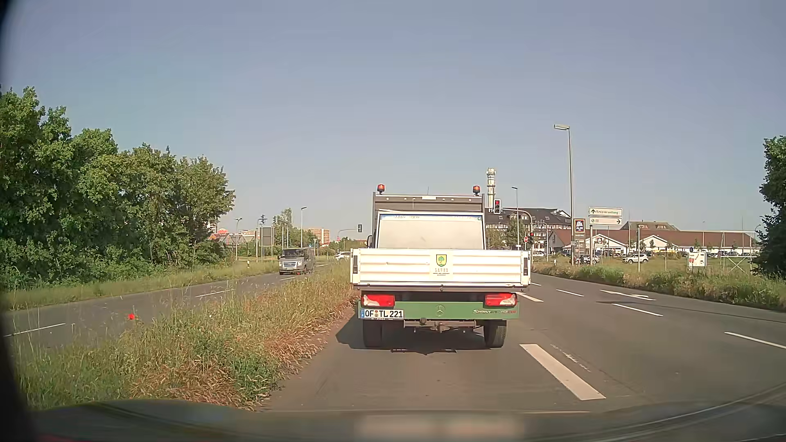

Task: Follow the waypoints while adhering to traffic rules and regulations

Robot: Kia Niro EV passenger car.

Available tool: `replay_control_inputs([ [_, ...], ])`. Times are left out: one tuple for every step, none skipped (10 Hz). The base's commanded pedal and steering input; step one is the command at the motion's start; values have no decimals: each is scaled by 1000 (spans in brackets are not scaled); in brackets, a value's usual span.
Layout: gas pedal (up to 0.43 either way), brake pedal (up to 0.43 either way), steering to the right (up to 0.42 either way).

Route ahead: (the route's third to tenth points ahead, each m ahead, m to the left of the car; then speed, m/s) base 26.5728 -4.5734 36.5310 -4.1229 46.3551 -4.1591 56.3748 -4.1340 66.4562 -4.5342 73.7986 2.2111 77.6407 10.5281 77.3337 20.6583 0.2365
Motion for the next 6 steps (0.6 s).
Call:
replay_control_inputs([
  [0, 213, 2],
  [0, 213, 2],
  [0, 213, 2],
  [0, 213, 2],
  [0, 213, 2],
  [0, 213, 2],
])
